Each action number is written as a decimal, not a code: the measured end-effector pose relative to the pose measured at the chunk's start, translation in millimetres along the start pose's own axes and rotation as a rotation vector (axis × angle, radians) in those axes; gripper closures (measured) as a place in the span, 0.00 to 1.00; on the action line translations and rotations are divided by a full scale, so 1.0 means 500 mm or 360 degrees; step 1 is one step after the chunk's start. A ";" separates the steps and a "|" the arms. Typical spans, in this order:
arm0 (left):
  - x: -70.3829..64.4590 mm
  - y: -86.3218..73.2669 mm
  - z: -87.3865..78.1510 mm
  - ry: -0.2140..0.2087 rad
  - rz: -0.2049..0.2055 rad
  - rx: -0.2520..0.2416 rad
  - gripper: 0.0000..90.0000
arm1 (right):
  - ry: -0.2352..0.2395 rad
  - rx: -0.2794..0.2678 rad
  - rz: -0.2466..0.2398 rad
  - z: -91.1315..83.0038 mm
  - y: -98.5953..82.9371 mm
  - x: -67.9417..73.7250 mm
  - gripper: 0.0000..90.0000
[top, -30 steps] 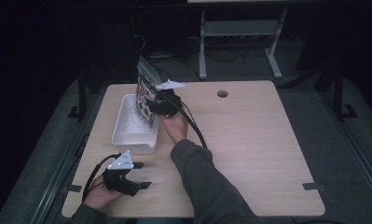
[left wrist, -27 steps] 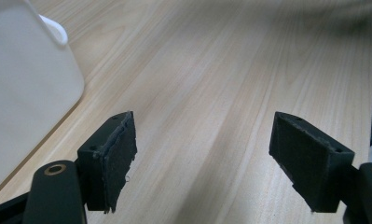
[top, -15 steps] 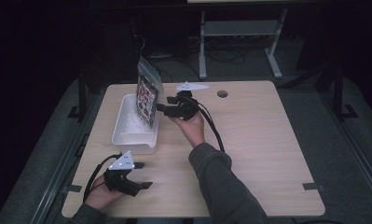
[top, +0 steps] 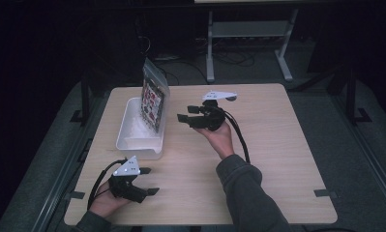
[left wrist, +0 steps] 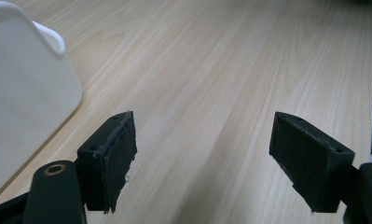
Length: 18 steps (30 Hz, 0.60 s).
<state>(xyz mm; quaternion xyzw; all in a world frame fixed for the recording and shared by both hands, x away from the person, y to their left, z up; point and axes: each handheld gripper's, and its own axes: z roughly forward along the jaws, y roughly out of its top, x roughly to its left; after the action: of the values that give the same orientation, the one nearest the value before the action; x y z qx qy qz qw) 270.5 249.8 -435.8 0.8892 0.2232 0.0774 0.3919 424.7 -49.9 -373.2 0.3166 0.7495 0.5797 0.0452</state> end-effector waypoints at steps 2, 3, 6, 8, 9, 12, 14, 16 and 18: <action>0.001 -0.001 0.001 0.0005 -0.0005 0.0005 0.25 | 0.0011 0.0043 0.0013 -0.014 -0.004 -0.007 0.38; 0.001 -0.001 0.001 0.0009 -0.0008 0.0005 0.25 | 0.0013 0.0048 0.0014 -0.024 -0.008 -0.011 0.38; 0.001 -0.001 0.001 0.0010 -0.0015 -0.0004 0.25 | -0.0011 0.0063 -0.0029 -0.047 -0.017 -0.016 0.36; 0.002 0.000 0.002 0.0004 -0.0016 -0.0002 0.25 | -0.0010 0.0077 -0.0030 -0.065 -0.024 -0.021 0.36; 0.001 0.000 0.003 0.0001 -0.0022 -0.0004 0.24 | -0.0015 0.0084 -0.0028 -0.073 -0.026 -0.022 0.35; 0.000 0.004 0.001 -0.0016 -0.0045 -0.0048 0.23 | -0.0091 0.0096 -0.0126 -0.103 -0.035 -0.021 0.37; 0.000 0.004 0.001 -0.0019 -0.0049 -0.0051 0.23 | -0.0101 0.0095 -0.0136 -0.110 -0.037 -0.020 0.38; -0.001 0.005 0.001 -0.0015 -0.0046 -0.0046 0.22 | -0.0083 0.0098 -0.0123 -0.129 -0.044 -0.024 0.37; -0.001 0.005 0.002 -0.0014 -0.0044 -0.0044 0.22 | -0.0107 0.0096 -0.0144 -0.140 -0.050 -0.025 0.36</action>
<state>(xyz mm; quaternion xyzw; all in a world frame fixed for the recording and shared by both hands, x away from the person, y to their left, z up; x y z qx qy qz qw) 271.2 247.5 -434.5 0.8809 0.2327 0.0710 0.4061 393.6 -118.3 -376.5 0.3029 0.7781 0.5433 0.0868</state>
